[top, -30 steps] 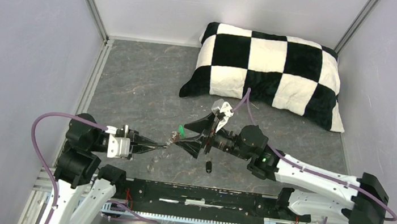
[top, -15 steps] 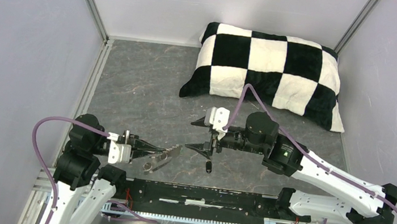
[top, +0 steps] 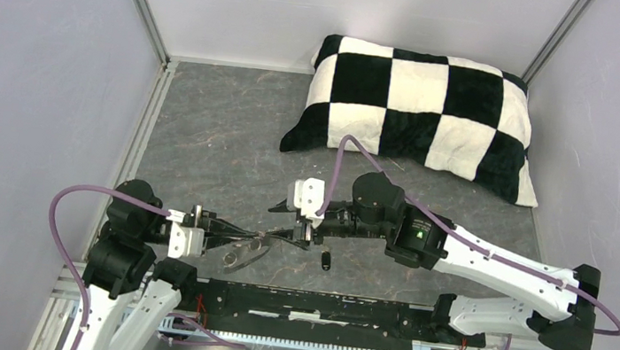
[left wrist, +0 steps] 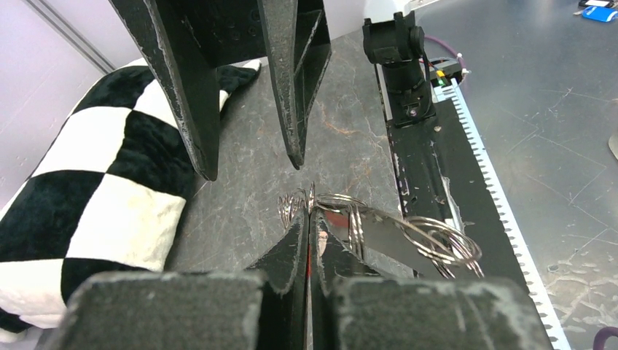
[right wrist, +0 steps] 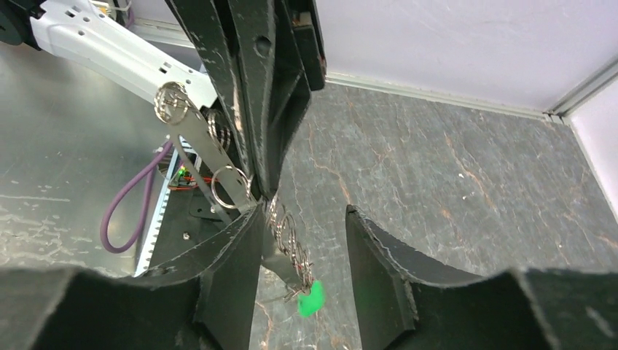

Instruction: Put the keys on the keyring

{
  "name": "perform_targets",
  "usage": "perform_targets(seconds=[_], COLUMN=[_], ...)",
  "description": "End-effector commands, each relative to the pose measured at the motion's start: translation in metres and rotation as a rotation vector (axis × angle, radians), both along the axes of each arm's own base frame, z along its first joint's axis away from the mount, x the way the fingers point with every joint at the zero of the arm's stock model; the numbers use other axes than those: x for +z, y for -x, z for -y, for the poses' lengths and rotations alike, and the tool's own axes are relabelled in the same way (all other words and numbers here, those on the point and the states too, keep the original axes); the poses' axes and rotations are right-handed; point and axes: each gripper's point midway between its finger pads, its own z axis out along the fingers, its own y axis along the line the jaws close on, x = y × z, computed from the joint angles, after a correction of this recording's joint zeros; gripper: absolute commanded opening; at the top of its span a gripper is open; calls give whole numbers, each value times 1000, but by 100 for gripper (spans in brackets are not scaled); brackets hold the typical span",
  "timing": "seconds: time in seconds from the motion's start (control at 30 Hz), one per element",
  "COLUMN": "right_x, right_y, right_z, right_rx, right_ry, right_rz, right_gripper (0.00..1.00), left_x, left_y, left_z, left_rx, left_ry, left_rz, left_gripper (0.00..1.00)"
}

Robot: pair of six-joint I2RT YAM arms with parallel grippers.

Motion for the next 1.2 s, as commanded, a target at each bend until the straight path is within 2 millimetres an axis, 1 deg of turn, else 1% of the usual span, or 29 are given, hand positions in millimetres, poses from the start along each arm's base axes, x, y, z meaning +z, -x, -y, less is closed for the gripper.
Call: perform_targets(seconds=[0.0,0.1,0.27,0.33,0.47,0.7,0.87,1.0,1.17], right_x=[33,28,16,10,8,7,5,1,4], right_y=[5,10,8,9,8,4,4,3,-1], right_z=[-11,-17,-26,-28,-27,-23,-22,-23,-22], right_rx=[22,40,23,29,15,-8,-5,-9,-28], right_ry=[-68,-39,36,68,105,151,182,205,206], right_rz=[44,40,48,56,74,97,107,111,122], right_gripper=[50,48,40,39,36,22,20,23,23], left_x=[0,0,4,4,5,8,10,12,15], left_y=[-5,-9,-9,-9,-10,-7,-6,-4,-2], left_z=[0,0,-1,-1,-1,-2,-2,-2,-2], left_rx=[19,39,56,61,64,62,60,58,48], left_ry=[-3,-5,-3,-2,-1,3,6,8,11], left_rz=[7,-23,-63,-61,-67,-61,-58,-55,-45], left_gripper=[2,2,2,2,2,2,2,2,2])
